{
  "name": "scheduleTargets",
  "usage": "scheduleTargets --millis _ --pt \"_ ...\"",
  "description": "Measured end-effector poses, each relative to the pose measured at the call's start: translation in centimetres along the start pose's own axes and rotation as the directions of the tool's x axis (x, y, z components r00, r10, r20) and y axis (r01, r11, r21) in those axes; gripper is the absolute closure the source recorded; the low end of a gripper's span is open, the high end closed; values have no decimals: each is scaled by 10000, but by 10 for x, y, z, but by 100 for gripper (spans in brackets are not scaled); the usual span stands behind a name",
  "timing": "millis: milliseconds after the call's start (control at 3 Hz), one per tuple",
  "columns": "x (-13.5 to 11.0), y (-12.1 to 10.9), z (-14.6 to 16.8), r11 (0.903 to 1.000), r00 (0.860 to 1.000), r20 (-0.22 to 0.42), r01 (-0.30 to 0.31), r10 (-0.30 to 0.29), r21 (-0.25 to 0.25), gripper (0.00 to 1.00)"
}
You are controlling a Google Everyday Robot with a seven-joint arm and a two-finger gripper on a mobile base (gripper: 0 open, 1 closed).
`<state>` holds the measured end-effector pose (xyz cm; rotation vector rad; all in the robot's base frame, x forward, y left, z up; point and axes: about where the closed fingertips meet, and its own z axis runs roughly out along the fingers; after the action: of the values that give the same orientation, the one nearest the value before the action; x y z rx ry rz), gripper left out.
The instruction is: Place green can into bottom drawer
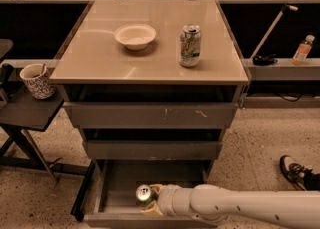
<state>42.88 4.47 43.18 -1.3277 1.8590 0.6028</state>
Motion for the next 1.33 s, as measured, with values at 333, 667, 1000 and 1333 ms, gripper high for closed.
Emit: scheduleTargets --millis 333,667,1000,1333 --pt "25 -7 5 9931 9962 -426 800 -765 863 100" --pt "41 -37 6 9727 9885 -1157 1193 -975 1990 100" --pt "36 -78 14 9601 9841 -1705 950 -507 2630 100" --pt "36 -76 19 9634 9834 -1768 855 -407 2542 100"
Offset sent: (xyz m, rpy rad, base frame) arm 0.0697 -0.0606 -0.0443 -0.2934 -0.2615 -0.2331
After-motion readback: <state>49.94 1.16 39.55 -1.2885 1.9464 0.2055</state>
